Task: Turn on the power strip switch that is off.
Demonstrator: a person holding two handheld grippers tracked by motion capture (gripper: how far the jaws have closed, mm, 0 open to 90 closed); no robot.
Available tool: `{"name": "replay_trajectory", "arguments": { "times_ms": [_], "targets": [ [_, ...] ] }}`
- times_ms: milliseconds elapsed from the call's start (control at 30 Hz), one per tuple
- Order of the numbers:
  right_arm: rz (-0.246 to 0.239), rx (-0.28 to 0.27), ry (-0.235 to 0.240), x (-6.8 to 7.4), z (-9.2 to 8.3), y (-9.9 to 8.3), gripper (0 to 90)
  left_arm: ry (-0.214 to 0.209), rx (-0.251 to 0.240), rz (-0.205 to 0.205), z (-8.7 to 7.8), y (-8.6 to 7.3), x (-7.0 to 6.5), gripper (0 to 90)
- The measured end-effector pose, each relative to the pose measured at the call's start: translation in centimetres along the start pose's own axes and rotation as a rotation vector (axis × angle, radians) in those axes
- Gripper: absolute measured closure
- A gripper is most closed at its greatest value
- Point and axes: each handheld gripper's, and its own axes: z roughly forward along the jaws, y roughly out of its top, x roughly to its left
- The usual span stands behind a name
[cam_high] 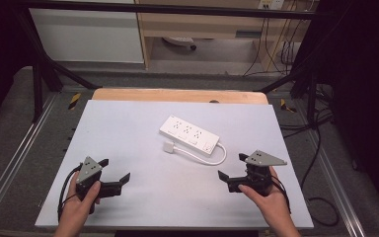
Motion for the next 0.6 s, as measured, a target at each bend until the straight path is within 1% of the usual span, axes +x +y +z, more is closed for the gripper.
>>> {"name": "replay_trajectory", "arguments": {
  "times_ms": [33,67,200,233,333,433,500,600],
  "targets": [
    [0.000,0.000,0.000,0.0,0.0,0.0,3.0,0.000,0.000,0.000,0.0,0.0,0.0,6.1],
    [0.008,-0.017,-0.012,-0.2,0.0,0.3,3.2,0.001,0.005,0.003,0.1,0.0,0.0,6.2],
    [0.015,-0.015,-0.009,-0.6,0.3,0.8,3.6,0.000,0.010,0.005,0.2,0.0,0.0,6.3],
    [0.019,-0.012,-0.001,-0.6,0.3,0.9,3.9,0.000,0.010,0.005,0.2,0.0,0.0,6.3],
    [0.009,-0.011,0.005,-0.7,0.5,1.5,4.3,-0.001,0.010,0.006,0.2,0.0,0.0,6.3],
    [0.015,-0.013,0.020,-0.6,0.6,2.1,4.8,-0.006,0.014,0.012,0.3,-0.1,-0.2,6.3],
    [0.008,-0.015,0.017,-0.6,0.7,2.4,5.1,-0.008,0.015,0.015,0.3,-0.1,-0.2,6.2],
    [-0.009,-0.031,0.012,-0.7,0.7,3.2,6.2,-0.007,0.014,0.012,0.3,-0.1,-0.2,6.3]
  ]
}}
